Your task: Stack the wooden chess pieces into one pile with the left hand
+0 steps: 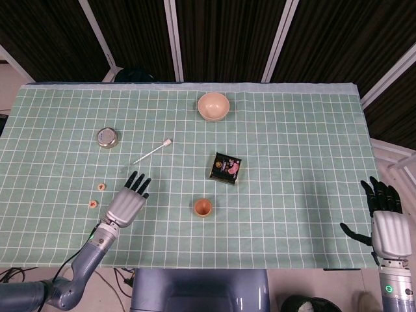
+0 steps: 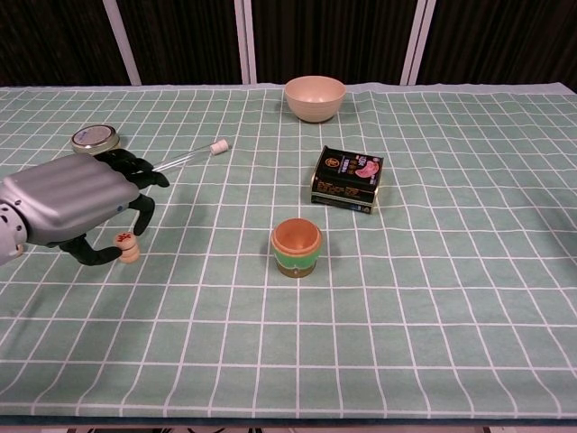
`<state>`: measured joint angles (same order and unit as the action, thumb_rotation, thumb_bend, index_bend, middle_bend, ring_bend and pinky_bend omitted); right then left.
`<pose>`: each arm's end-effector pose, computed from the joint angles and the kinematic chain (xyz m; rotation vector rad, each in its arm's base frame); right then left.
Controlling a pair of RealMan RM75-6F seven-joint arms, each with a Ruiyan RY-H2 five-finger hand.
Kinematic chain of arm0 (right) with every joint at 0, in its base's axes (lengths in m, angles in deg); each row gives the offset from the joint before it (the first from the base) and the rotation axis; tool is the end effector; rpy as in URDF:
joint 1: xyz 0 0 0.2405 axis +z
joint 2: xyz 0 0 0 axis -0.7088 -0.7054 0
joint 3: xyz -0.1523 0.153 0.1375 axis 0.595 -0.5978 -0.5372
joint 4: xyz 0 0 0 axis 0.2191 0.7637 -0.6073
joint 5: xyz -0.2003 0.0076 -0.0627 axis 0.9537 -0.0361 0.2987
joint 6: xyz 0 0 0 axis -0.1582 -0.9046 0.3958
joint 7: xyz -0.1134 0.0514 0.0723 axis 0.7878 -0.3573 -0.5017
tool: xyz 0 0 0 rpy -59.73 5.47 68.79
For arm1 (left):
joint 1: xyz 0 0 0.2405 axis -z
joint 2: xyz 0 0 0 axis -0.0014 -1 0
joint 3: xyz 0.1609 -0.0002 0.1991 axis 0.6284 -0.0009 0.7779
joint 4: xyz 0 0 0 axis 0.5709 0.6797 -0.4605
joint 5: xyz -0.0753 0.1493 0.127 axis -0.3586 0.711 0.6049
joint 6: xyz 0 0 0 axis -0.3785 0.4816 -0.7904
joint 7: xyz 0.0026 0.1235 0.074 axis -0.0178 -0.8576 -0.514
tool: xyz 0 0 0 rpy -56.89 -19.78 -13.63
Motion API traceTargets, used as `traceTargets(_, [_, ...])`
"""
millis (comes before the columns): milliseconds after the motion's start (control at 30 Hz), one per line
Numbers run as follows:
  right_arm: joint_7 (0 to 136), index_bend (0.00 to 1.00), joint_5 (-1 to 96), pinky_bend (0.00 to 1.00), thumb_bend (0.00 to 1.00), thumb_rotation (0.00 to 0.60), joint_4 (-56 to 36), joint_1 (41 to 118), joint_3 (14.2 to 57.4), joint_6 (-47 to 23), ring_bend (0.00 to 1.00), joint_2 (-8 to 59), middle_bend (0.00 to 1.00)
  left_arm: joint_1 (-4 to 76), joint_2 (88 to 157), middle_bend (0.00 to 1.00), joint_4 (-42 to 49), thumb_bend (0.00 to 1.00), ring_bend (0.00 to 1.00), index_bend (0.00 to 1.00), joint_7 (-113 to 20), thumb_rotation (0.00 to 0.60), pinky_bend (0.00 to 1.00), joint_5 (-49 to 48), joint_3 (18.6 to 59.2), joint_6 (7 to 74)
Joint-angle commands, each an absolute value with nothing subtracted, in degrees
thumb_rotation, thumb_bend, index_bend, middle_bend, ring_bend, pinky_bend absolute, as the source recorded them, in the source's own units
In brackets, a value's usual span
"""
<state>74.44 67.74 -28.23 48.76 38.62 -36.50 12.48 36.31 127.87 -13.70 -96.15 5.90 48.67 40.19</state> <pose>-0.3025 -0.1888 0.1485 1.2383 -0.8607 0.9550 -0.1851 0.2759 -0.0293 -2.0344 -0.4471 -0.5483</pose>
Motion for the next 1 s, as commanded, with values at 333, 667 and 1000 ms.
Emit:
traceTargets(333, [74.66,0.09,67.49,0.00,0.23,0.600,-28.26,48.79,38.58,-36.34,0.03,12.47,0.01,36.03,127.64,0.08,-14.14,0.31,0.00,0.46,-96.98,0.600,0.00,6.32,48.60,40.32])
traceTargets(667, [74.90,0.09,67.49,0.00,0.23,0.600,-28.28,48.76,38.53,-36.53,0.02,12.58,0.01,35.67,127.13,0.07,-14.86,0.31,0.00,0.44,-97.46,0.600,0.00,6.67,48.55,40.71])
traceTargets(1000, [74.73,0.09,67.55,0.00,0.23,0.600,-28.14,48.71,38.48,-36.70,0.03,12.62,0.01,32.43,122.50,0.06,-17.53,0.27,0.00,0.37,-92.72,0.600,0.00,9.08,48.46,45.65])
